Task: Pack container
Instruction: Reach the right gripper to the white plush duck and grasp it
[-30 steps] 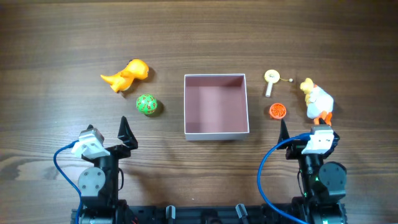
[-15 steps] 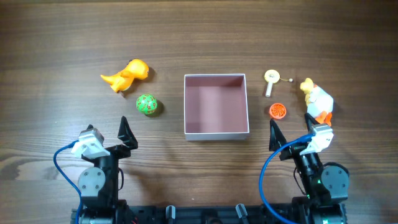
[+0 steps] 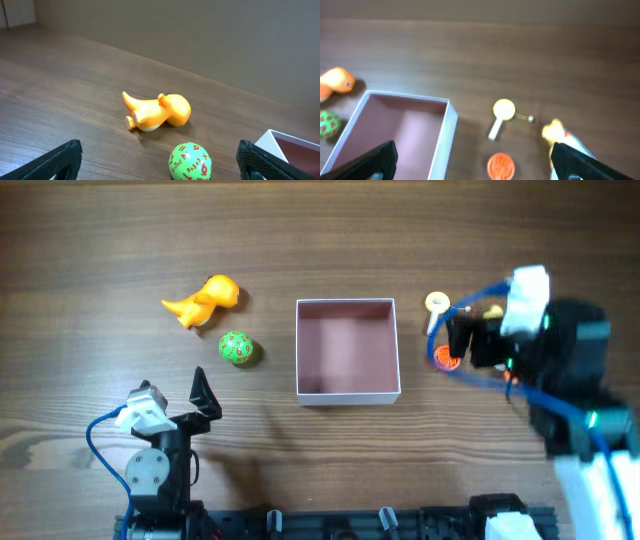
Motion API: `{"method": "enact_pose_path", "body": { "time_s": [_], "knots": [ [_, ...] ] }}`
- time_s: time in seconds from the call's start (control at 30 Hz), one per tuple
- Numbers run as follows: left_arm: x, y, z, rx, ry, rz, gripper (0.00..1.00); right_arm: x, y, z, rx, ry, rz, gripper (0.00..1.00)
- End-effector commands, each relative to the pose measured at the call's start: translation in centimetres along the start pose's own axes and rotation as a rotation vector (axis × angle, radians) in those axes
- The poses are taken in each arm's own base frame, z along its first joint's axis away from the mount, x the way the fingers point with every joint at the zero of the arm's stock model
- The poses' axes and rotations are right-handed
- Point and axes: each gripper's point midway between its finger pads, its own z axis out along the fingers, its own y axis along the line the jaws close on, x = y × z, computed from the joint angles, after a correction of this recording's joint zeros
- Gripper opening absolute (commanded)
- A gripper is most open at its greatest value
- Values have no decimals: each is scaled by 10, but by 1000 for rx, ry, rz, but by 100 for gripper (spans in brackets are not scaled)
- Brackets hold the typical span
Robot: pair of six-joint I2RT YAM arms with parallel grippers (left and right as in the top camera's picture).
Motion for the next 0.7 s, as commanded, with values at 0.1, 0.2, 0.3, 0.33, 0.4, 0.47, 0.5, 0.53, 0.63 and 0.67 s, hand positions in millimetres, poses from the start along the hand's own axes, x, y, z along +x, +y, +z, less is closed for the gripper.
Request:
{"method": "enact_pose_path", "body": {
  "time_s": [0.1, 0.2, 0.3, 0.33, 0.4, 0.47, 0.5, 0.53, 0.63, 0.67],
  "knots": [
    [2, -3, 0, 21, 3, 21, 100, -22, -20, 40, 62, 183, -162, 100],
    [2, -3, 0, 21, 3, 21, 100, -8, -54, 47, 207, 262, -161, 100],
    [2, -3, 0, 21, 3, 21, 100, 8, -66, 45, 189, 315, -80, 100],
    [2, -3, 0, 21, 3, 21, 100, 13, -74, 44, 189, 325, -40, 100],
    [2, -3, 0, 21, 3, 21, 100, 25, -96, 44, 212, 353, 24, 100],
    [2, -3, 0, 21, 3, 20, 100, 36, -116, 47, 247, 380, 79, 100],
    [2, -3, 0, 21, 3, 21, 100, 44, -128, 51, 264, 399, 130, 99],
    [2, -3, 0, 21, 3, 20, 100, 51, -134, 56, 262, 417, 154, 97],
    [2, -3, 0, 21, 3, 21, 100, 79, -141, 83, 210, 494, 212, 95],
    [2, -3, 0, 21, 3, 20, 100, 89, -142, 93, 200, 530, 220, 94]
  ]
}}
